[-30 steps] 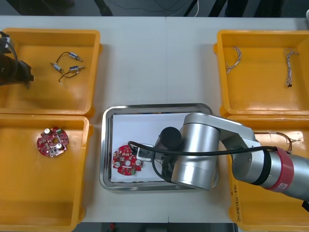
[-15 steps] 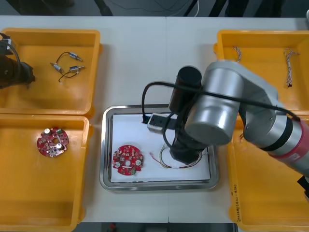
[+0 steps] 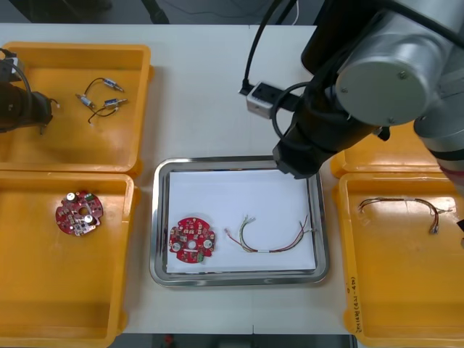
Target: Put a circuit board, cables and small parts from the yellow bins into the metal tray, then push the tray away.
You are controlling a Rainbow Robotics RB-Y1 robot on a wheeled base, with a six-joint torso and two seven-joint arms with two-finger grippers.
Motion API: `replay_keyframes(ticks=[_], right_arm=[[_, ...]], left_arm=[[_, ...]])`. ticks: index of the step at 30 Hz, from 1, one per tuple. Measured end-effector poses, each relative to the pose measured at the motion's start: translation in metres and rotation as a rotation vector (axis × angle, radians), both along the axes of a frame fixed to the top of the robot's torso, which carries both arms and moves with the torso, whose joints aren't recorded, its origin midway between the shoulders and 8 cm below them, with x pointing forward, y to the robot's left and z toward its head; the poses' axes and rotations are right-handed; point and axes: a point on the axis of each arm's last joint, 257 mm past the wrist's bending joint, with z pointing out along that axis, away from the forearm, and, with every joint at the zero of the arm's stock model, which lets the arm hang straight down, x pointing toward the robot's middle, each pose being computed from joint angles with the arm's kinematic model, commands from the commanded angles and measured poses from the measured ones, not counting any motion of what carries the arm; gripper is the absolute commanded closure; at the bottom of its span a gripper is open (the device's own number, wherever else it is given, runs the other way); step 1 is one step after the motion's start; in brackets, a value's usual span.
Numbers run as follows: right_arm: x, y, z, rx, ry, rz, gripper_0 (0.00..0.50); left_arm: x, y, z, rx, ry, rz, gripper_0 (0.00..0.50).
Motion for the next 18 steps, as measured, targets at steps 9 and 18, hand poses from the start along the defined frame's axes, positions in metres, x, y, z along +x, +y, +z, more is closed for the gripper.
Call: replay_keyframes(ticks=[9,18], right_arm=[[0.029,-0.062,0.037,0.043,-0.068,-0.221,0.0],[0.065,-0.128,0.06,0.152,-0.055,-0.507,0.0]], left_arm=[[-0.02,-0.015,-0.007,-0.013,0.105,-0.038,0.5],[-0.039,-0.033,0.018,0.0,0.174,-0.097,0.5]])
